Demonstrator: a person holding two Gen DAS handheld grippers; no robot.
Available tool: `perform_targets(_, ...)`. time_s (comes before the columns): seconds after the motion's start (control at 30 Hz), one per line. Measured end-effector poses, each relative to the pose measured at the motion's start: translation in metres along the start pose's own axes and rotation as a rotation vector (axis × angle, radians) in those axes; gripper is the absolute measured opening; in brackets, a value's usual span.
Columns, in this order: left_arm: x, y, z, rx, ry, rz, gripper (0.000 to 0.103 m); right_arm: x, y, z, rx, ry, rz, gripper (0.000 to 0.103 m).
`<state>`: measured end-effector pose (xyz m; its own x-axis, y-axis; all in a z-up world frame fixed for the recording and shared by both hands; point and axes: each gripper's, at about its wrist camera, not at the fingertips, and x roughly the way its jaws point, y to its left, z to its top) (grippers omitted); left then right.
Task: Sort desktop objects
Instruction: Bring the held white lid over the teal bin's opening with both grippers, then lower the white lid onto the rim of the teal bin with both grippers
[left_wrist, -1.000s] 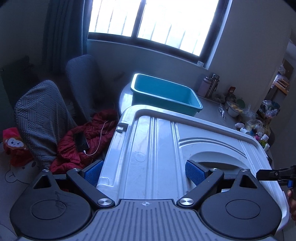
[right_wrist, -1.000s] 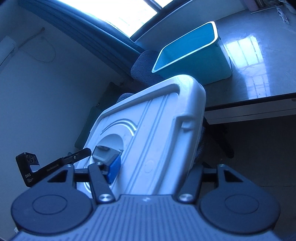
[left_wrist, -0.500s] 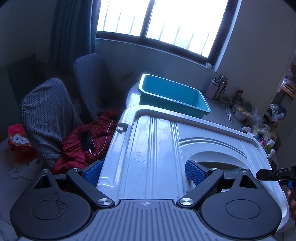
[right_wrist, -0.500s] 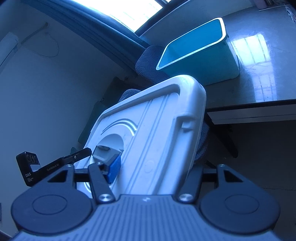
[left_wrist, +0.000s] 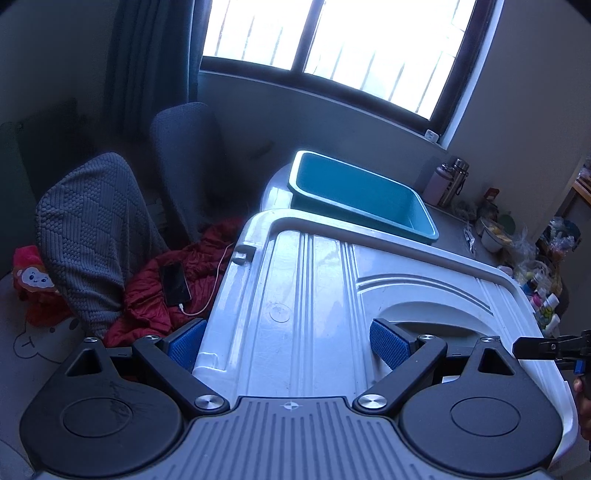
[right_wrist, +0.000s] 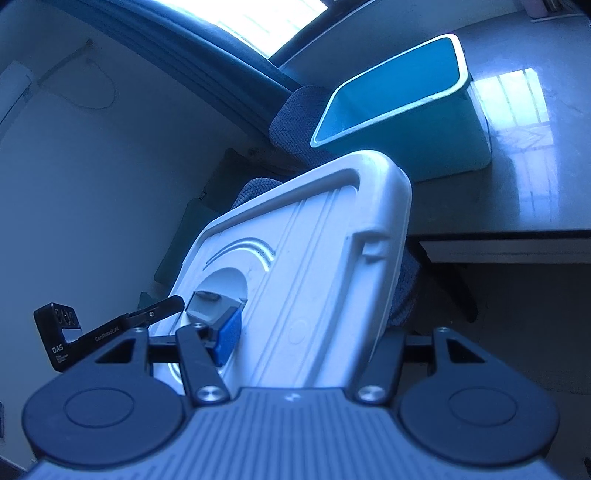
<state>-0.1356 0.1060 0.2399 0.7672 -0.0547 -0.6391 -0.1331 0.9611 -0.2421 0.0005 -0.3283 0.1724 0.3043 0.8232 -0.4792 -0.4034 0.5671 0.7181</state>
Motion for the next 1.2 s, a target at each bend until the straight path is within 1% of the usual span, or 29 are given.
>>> perform_targets(0.23,0.027,-0.001,0.026,0.011,0.013,-0.010,0.094,0.006,-0.009,0.019,0.021,-0.005,-0.006,0.059)
perform_targets(0.6,0.065,0.008,0.074,0.022,0.012,-0.027,0.094,0.027,-0.007,0.058,0.022,-0.021,-0.016,0.059)
perform_targets(0.9,0.096,0.010,0.101,0.034,0.007,-0.039,0.094,0.040,-0.016,0.081,0.023,-0.046,-0.019,0.059)
perform_targets(1.2,0.131,-0.001,0.130,0.047,0.020,-0.049,0.094,0.046,-0.029,0.110,0.039,-0.053,-0.029,0.059)
